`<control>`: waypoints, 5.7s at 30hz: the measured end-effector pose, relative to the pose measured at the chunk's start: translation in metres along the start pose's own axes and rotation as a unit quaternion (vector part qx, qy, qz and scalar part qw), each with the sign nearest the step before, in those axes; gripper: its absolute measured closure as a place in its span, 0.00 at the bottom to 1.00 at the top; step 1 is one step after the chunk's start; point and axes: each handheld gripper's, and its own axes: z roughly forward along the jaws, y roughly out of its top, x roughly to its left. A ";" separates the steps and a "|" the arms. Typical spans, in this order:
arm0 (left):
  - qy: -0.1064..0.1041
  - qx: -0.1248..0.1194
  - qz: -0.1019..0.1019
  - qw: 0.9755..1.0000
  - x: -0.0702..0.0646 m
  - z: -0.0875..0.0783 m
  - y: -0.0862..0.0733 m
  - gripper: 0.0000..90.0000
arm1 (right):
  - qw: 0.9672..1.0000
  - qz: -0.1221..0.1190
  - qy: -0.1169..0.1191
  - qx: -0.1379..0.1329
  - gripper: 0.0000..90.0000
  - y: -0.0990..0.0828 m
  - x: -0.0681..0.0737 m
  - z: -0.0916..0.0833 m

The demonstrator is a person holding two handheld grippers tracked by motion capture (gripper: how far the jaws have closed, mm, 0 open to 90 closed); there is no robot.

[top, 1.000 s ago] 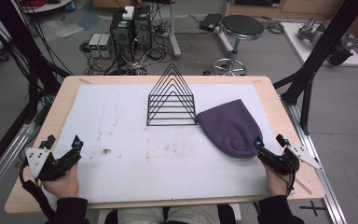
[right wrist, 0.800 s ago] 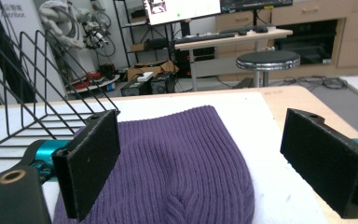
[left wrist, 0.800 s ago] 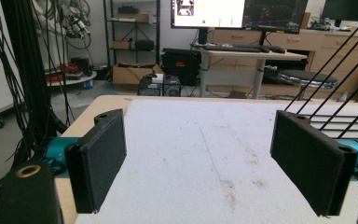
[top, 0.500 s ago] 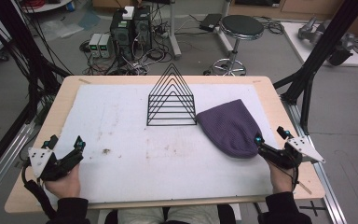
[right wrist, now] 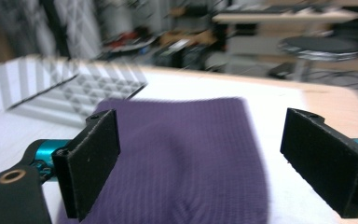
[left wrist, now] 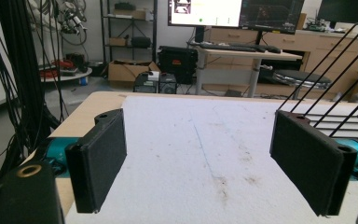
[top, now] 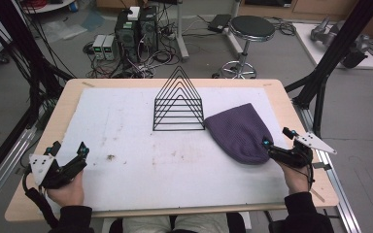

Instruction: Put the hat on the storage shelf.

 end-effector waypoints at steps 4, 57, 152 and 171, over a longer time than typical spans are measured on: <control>-0.004 0.000 -0.001 1.000 -0.001 0.001 0.000 0.21 | 0.996 -0.067 0.043 0.045 0.12 0.003 0.001 0.007; -0.020 0.005 -0.009 1.000 -0.004 0.002 -0.002 0.21 | 0.829 -0.351 0.288 0.326 0.12 0.011 -0.018 0.049; -0.018 0.006 -0.021 1.000 -0.002 0.003 -0.003 0.22 | 0.933 -0.150 0.324 0.038 0.81 0.129 0.054 0.039; -0.038 0.003 -0.024 0.999 -0.003 0.004 -0.001 0.21 | 0.938 -0.112 0.327 0.021 0.81 0.157 0.103 0.055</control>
